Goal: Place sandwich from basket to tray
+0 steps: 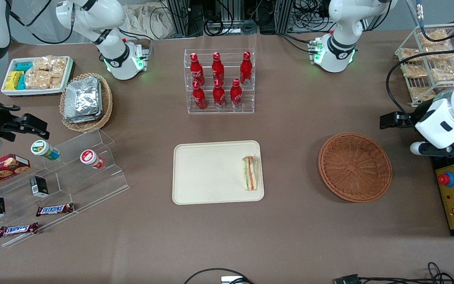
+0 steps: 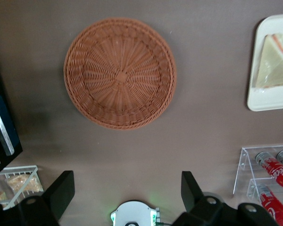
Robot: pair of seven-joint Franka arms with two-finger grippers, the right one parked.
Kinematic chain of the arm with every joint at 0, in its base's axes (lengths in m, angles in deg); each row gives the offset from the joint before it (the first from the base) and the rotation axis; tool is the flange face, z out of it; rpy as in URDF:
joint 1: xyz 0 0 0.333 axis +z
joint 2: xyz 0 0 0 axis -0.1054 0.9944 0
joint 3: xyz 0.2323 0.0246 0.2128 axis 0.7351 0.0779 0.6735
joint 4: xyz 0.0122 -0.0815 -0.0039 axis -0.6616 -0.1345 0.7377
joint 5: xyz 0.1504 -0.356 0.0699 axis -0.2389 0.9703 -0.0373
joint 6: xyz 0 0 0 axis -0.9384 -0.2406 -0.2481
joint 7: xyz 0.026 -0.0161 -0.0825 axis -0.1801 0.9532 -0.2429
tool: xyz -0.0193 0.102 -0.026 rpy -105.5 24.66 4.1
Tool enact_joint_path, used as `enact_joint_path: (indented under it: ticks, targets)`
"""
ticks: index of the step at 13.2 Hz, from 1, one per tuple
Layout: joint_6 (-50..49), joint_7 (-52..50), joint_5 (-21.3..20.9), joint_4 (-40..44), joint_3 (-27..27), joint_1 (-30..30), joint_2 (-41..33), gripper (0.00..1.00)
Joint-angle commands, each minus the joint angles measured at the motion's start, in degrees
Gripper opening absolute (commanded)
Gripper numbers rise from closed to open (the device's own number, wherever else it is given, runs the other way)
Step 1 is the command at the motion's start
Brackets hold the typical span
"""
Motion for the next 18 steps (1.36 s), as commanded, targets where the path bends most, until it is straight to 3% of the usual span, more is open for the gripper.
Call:
enact_joint_path:
  ticks: [1, 5, 10, 11, 14, 18]
  targets:
    - [4.48, 0.84, -0.31, -12.33, -0.38, 1.18, -8.40, 1.00]
    - [11.00, 0.84, -0.13, -22.73, -0.38, 1.44, -15.09, 1.00]
    - [11.36, 0.84, -0.05, -22.74, -0.21, 0.74, -15.80, 1.00]
    - [11.45, 0.84, -0.04, -22.74, 1.10, -0.48, -15.81, 1.00]
    - [12.24, 0.84, -0.04, -22.83, 15.75, -14.87, -15.98, 1.00]
    - [14.78, 1.28, -0.31, -21.96, 17.11, -16.05, -15.90, 1.00]
